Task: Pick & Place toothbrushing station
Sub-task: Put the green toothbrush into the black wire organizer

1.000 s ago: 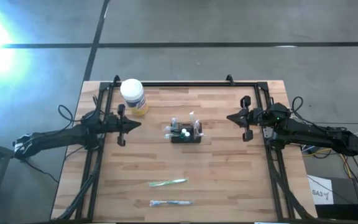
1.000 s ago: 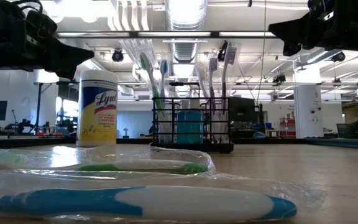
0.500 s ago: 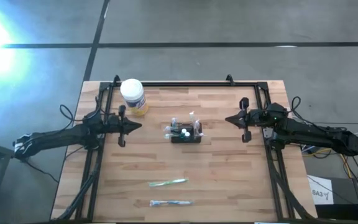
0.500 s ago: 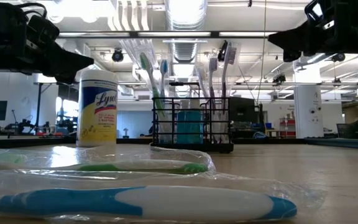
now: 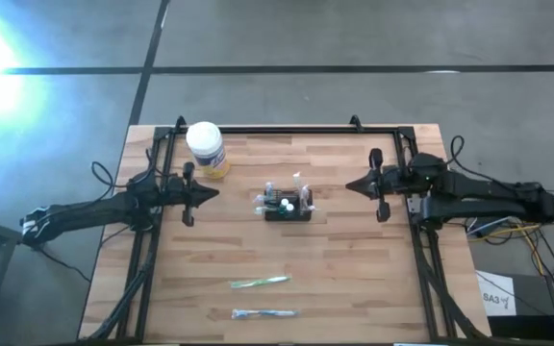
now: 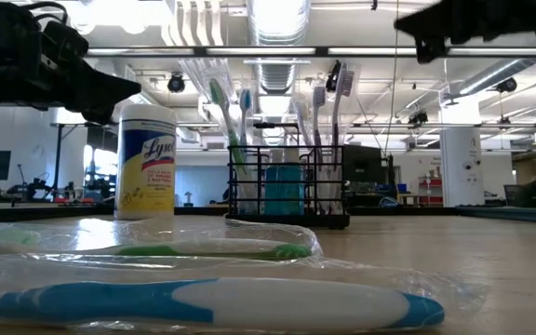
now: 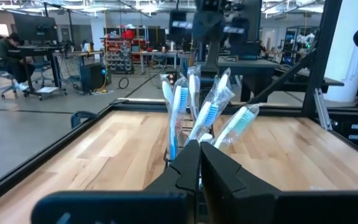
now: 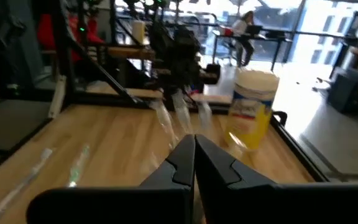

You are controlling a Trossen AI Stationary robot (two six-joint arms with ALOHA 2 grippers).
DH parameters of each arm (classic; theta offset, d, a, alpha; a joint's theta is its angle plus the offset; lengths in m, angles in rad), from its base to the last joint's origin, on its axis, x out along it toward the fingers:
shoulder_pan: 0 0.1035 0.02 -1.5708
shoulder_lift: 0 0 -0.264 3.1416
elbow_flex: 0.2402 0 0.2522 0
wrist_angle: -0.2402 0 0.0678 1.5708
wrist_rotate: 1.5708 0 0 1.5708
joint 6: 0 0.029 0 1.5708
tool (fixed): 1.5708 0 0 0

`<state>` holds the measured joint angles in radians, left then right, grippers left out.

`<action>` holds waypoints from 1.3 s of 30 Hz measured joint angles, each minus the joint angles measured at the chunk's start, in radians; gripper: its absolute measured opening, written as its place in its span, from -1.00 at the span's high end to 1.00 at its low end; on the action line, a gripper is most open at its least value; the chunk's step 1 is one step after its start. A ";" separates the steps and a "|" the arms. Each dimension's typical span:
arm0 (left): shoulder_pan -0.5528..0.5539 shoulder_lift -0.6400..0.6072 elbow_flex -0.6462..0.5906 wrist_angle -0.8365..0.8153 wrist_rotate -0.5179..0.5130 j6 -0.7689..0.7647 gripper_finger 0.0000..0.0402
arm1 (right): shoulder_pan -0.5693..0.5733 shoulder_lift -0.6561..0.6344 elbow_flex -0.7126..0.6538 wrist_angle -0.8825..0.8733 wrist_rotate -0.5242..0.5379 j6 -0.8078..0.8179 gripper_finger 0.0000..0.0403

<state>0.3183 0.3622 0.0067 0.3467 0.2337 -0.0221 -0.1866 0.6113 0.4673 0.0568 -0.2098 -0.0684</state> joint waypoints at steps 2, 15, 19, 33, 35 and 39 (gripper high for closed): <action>0.000 0.000 0.000 0.001 -0.001 -0.008 0.92 | 0.060 0.048 0.060 -0.018 0.024 -0.008 0.96; 0.000 0.000 0.003 0.002 -0.060 -0.120 0.92 | 0.359 0.538 0.377 -0.028 0.139 -0.010 0.96; 0.000 0.000 0.003 0.001 -0.060 -0.146 0.91 | 0.398 0.714 0.483 -0.063 0.165 -0.010 0.93; 0.000 0.000 0.003 0.001 -0.060 -0.175 0.94 | 0.466 1.230 0.889 -0.373 0.117 -0.040 0.13; 0.000 0.000 0.003 0.000 -0.060 -0.179 0.94 | 0.466 1.277 0.926 -0.385 0.094 -0.039 0.05; 0.000 0.000 0.003 -0.008 -0.060 -0.194 0.93 | 0.463 1.353 0.970 -0.389 0.025 -0.018 -0.02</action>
<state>0.3187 0.3624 0.0097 0.3384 0.1736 -0.2164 0.2768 1.9643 1.4377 -0.3319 -0.1851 -0.0865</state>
